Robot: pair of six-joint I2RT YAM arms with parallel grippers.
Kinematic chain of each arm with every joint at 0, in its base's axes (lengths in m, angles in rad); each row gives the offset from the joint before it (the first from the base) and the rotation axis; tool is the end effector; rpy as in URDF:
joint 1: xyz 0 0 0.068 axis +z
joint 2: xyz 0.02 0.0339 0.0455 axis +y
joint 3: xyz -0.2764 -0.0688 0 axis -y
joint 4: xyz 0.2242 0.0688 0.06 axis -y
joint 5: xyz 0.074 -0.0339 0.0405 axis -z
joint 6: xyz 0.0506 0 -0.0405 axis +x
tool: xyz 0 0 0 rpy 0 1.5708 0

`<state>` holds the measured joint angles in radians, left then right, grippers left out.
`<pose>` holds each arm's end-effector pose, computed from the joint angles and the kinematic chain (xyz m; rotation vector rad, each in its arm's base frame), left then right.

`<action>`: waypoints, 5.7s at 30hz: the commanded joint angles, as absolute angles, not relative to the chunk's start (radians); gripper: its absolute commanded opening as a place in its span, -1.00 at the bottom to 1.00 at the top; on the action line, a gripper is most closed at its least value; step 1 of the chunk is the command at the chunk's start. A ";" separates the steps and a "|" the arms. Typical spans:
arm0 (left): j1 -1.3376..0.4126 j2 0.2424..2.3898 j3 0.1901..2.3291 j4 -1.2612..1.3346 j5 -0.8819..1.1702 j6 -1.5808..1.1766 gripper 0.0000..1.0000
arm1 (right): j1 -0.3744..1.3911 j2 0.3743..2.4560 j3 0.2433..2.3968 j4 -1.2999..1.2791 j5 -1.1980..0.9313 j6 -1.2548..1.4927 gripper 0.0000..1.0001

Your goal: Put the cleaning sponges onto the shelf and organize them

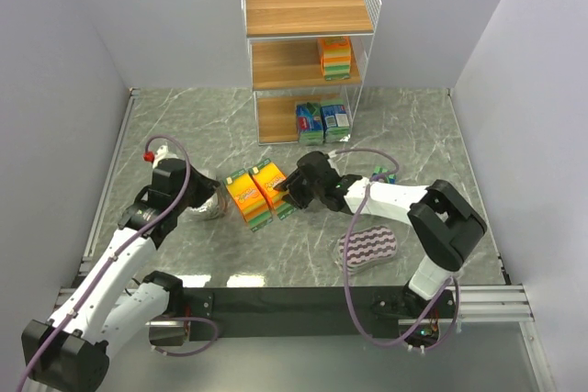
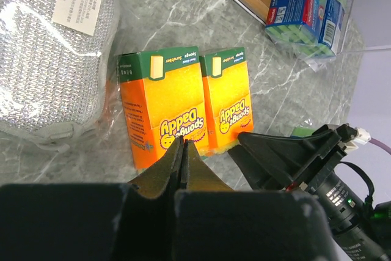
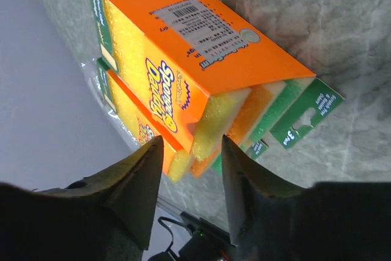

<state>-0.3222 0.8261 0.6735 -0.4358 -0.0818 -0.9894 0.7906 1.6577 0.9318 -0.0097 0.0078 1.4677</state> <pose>0.1596 -0.0489 0.2729 -0.7775 2.0943 -0.6561 0.2422 0.2441 0.2013 0.8637 2.4394 1.0337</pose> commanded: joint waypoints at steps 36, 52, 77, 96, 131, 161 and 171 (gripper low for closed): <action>-0.324 0.807 0.709 -0.454 -0.098 -0.988 -0.99 | 0.677 1.223 0.821 0.170 0.003 1.286 -1.00; -0.324 0.781 0.715 -0.471 -0.083 -0.988 -0.99 | 0.526 1.388 1.258 0.078 -0.002 1.221 -1.00; -0.325 0.712 0.713 -0.525 -0.100 -0.992 -0.99 | 0.471 1.785 1.744 -0.081 0.101 1.381 -1.00; -0.322 0.673 0.709 -0.566 -0.117 -0.997 -0.99 | 0.440 1.939 1.917 -0.192 0.277 1.460 -1.00; -0.325 0.667 0.672 -0.546 -0.095 -1.014 -0.99 | 0.354 2.060 2.051 -0.132 0.081 1.356 -0.59; -0.324 0.744 0.673 -0.468 -0.117 -0.994 -0.99 | 0.743 1.422 0.844 0.139 -0.126 1.193 0.13; -0.324 0.759 0.686 -0.476 -0.129 -0.992 -0.99 | 0.896 1.591 0.893 0.238 -0.192 1.339 0.12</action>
<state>-0.3222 0.7647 0.6579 -0.5064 -0.1139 -1.0069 0.8925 1.5673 0.8429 0.1520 -0.1684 1.2804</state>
